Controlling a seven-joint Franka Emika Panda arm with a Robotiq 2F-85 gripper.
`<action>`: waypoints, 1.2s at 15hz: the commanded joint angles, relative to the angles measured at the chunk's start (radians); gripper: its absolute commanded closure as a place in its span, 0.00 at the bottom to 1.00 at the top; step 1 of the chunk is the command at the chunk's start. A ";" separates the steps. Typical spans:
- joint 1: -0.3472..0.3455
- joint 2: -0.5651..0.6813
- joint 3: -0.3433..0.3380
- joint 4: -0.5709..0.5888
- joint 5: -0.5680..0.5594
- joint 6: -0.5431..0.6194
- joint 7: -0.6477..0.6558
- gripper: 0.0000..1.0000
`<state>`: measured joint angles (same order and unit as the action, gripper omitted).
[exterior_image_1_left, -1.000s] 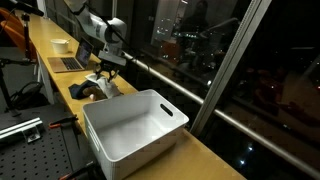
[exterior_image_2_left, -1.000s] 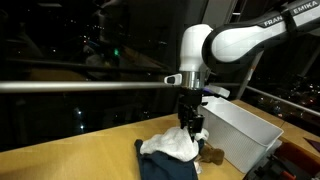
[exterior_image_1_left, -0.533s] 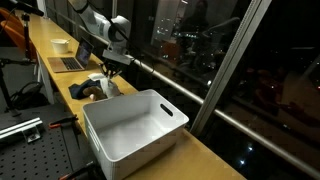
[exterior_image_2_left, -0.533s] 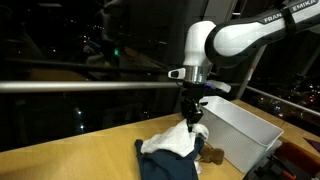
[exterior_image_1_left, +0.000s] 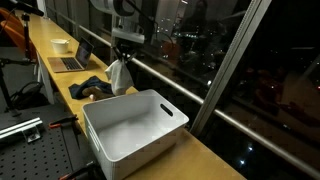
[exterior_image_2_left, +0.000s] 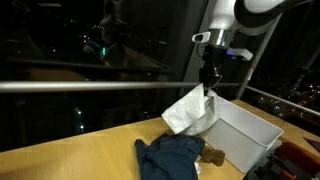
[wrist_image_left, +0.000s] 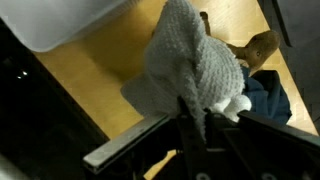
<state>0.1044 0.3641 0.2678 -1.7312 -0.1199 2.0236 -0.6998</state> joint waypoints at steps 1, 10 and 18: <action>-0.048 -0.189 -0.047 -0.084 0.040 -0.007 -0.038 0.97; -0.141 -0.461 -0.259 -0.093 0.067 -0.125 -0.162 0.97; -0.149 -0.372 -0.319 -0.162 0.085 -0.076 -0.188 0.97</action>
<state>-0.0438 -0.0477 -0.0399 -1.8664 -0.0573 1.9135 -0.8726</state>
